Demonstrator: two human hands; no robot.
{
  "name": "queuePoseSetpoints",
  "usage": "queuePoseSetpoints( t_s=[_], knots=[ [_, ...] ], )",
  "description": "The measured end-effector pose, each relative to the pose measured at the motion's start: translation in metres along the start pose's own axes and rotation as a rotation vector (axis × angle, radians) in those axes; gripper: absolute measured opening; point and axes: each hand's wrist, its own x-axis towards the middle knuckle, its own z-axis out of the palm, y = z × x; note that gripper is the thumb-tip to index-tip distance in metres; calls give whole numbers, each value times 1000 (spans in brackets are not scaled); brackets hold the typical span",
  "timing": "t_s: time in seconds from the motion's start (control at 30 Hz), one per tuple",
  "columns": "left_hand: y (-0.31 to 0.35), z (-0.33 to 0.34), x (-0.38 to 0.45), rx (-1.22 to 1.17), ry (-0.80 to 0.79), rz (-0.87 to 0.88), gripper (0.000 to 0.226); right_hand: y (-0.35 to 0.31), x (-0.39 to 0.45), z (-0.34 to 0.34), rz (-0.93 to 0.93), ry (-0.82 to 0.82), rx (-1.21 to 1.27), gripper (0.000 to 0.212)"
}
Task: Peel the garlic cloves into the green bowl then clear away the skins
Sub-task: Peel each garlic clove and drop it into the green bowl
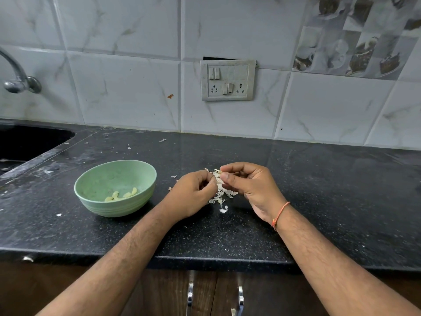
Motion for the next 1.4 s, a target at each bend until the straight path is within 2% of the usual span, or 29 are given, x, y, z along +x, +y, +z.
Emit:
queuePoseSetpoints(
  t_s=[0.13,0.27,0.37,0.63,0.9,1.0,1.3,1.4],
  knots=[
    [-1,0,1,-11,44,33,9,0,1,-2,-30,46,-38,19],
    [-1,-2,1,-165,126,8,16,1,1,-2,-110,73,-188,19],
    [4,-4,-1,-260,153,-25,7,3,2,-3,-188,83,-332,18],
    [6,-5,-2,-329,147,-77,9,8,4,-5,-359,103,-500,17],
    [6,-4,0,-354,92,-97,13,10,5,-4,-390,95,-508,17],
    [6,-5,-1,-336,70,-86,26,9,4,-2,-383,79,-483,16],
    [5,-3,-1,-288,62,-41,26,2,-1,3,-143,27,-176,17],
    [4,-3,0,-261,72,-18,19,2,-1,3,-108,27,-143,17]
  ],
)
